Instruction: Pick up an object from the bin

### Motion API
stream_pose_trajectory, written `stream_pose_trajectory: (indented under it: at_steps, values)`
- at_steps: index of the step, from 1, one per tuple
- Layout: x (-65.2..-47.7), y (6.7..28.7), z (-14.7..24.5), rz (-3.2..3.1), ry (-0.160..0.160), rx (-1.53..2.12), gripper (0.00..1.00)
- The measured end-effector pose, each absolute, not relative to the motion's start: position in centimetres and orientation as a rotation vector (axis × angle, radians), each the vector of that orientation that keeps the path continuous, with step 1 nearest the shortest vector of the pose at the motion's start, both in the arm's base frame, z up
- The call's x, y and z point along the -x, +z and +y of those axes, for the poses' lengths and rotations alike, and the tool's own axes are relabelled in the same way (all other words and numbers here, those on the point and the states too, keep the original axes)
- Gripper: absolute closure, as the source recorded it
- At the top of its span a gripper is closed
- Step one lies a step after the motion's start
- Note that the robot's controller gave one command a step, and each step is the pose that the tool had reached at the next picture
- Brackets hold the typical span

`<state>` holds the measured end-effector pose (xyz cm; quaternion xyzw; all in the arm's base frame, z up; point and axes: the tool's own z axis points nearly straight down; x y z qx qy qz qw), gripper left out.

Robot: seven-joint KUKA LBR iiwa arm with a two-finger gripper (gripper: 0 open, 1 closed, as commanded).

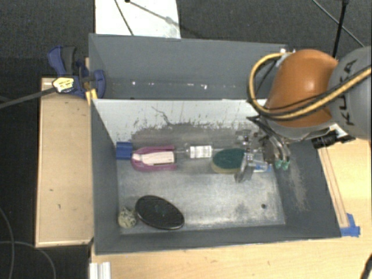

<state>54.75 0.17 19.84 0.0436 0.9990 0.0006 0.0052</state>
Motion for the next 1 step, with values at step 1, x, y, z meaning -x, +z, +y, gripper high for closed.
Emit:
stream_pose_trajectory:
  at_steps: [1]
  values:
    - [-56.48, 32.25, -0.91, 3.125, 0.001, -0.15, 1.0]
